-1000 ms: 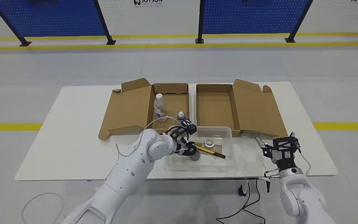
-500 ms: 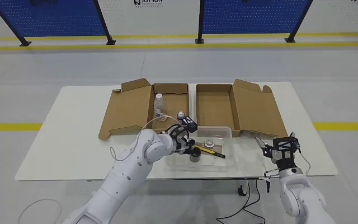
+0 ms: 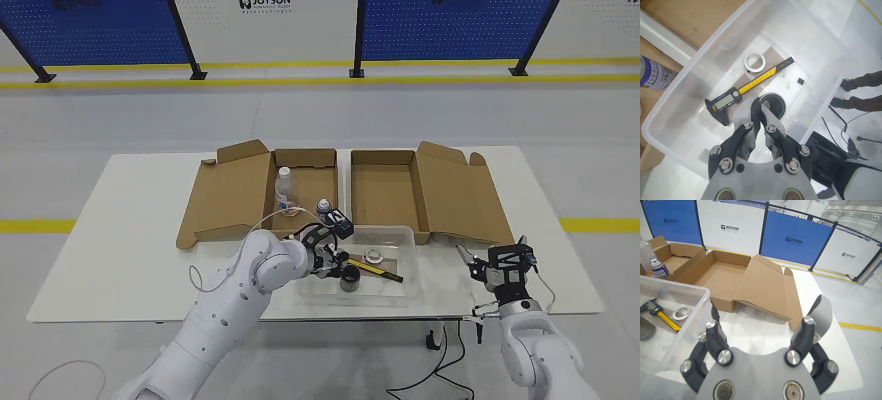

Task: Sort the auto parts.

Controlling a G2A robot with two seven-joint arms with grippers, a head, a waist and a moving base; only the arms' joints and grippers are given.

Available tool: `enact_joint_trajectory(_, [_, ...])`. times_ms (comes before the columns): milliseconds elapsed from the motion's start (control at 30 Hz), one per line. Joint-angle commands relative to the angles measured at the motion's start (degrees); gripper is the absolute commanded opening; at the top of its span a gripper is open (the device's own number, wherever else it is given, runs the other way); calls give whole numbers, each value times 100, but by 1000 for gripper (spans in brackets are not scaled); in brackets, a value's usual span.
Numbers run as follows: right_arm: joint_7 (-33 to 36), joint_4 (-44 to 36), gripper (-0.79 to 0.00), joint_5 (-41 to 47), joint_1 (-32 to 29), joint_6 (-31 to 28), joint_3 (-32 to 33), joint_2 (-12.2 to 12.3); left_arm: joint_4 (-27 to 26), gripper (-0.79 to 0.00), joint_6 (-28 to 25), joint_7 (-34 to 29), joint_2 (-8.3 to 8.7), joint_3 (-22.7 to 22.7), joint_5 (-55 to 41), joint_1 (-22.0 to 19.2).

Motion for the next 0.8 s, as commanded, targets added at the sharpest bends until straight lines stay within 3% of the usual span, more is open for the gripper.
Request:
enact_joint_trajectory(0, [0, 0, 0, 0, 0, 0, 0, 0, 87, -785, -20, -111, -7, 34, -87, -75])
enact_joint_trajectory(100, [0, 0, 0, 0, 0, 0, 0, 0, 250, -776, -53, -279, -23, 102, -198, -222])
enact_joint_trajectory(333, [0, 0, 0, 0, 0, 0, 0, 0, 594, -579, -198, -497, -51, 234, -375, -523])
enact_joint_trajectory(600, [0, 0, 0, 0, 0, 0, 0, 0, 865, -496, -330, -648, -90, 401, -573, -801])
enact_joint_trajectory(767, [0, 0, 0, 0, 0, 0, 0, 0, 1177, -508, -372, -583, -146, 578, -646, -965])
